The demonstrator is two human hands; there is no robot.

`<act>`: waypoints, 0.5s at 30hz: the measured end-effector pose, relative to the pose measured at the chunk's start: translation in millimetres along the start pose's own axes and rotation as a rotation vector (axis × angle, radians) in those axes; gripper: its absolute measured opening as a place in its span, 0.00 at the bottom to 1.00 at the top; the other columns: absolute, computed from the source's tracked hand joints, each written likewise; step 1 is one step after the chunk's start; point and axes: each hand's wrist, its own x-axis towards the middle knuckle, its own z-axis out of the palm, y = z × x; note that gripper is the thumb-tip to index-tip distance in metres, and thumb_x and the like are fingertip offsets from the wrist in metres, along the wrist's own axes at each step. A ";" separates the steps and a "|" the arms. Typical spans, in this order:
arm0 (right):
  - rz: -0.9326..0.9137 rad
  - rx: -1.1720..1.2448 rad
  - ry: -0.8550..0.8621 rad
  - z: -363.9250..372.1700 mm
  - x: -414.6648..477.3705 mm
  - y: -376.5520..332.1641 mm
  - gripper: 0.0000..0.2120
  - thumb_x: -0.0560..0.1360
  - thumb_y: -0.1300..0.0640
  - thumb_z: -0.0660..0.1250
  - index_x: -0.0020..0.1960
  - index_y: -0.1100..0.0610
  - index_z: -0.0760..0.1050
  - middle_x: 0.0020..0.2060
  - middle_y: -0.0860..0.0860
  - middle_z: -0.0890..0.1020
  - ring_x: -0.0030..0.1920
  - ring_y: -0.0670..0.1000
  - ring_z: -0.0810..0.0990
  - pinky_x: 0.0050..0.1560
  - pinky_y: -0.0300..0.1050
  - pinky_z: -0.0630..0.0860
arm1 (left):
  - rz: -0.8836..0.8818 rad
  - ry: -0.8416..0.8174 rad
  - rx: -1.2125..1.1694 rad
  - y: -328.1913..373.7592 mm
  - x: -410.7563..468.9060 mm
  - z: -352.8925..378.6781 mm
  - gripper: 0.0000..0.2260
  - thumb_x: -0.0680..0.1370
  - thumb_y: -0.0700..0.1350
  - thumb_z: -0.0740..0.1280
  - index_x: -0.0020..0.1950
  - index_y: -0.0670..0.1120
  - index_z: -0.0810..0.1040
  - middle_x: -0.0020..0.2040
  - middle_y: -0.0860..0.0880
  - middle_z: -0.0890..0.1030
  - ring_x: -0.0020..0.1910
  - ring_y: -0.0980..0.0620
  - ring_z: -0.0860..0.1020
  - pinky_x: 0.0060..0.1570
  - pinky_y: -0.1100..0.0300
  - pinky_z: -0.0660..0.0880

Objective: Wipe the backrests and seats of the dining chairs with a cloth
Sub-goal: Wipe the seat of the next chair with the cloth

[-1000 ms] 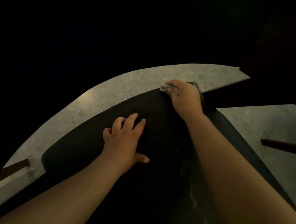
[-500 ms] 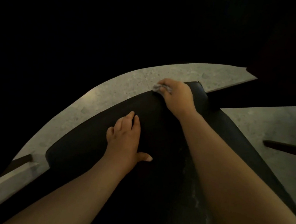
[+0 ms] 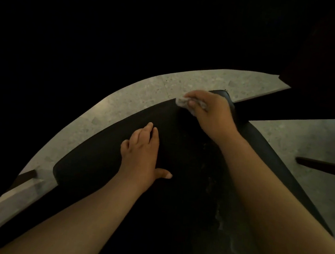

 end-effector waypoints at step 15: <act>0.024 0.131 0.016 -30.6 -51.4 13.8 0.12 0.78 0.56 0.64 0.55 0.40 0.75 0.43 0.27 0.75 0.50 0.22 0.72 0.49 0.18 0.66 | -0.024 -0.028 0.033 2.0 2.8 -2.4 0.54 0.67 0.63 0.74 0.79 0.49 0.43 0.79 0.50 0.42 0.77 0.46 0.45 0.73 0.43 0.51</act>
